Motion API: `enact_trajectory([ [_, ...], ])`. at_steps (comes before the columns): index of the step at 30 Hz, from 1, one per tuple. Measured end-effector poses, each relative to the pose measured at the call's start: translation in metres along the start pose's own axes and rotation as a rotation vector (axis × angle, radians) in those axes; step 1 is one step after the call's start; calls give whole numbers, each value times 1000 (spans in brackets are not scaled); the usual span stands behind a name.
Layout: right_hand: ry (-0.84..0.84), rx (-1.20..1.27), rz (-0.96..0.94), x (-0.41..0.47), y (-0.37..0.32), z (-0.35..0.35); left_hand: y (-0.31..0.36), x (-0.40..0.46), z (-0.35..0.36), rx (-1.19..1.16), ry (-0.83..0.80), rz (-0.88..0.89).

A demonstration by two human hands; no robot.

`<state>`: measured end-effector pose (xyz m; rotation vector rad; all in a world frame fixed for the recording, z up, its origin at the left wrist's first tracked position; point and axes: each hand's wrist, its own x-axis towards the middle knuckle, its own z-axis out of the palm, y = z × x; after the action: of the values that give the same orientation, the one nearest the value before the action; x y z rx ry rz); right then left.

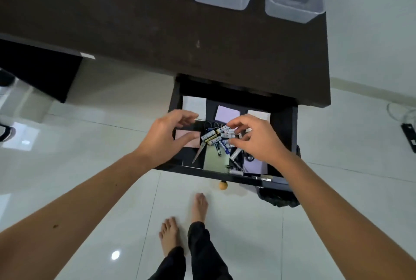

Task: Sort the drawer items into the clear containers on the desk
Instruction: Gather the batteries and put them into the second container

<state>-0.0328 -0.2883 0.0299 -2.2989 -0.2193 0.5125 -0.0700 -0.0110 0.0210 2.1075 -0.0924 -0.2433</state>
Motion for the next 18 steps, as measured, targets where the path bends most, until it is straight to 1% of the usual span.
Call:
enact_trajectory([
  [4, -35, -41, 45, -4, 34, 20, -13, 5, 37, 81, -126, -36],
  [7, -49, -79, 43, 0, 49, 32, -18, 20, 57, 191, -213, -55],
  [13, -44, -128, 67, 15, 57, 49, -30, 47, 79, 273, -148, -116],
  [18, -43, -179, 33, 19, 64, 54, -41, 54, 86, 289, -99, -145],
])
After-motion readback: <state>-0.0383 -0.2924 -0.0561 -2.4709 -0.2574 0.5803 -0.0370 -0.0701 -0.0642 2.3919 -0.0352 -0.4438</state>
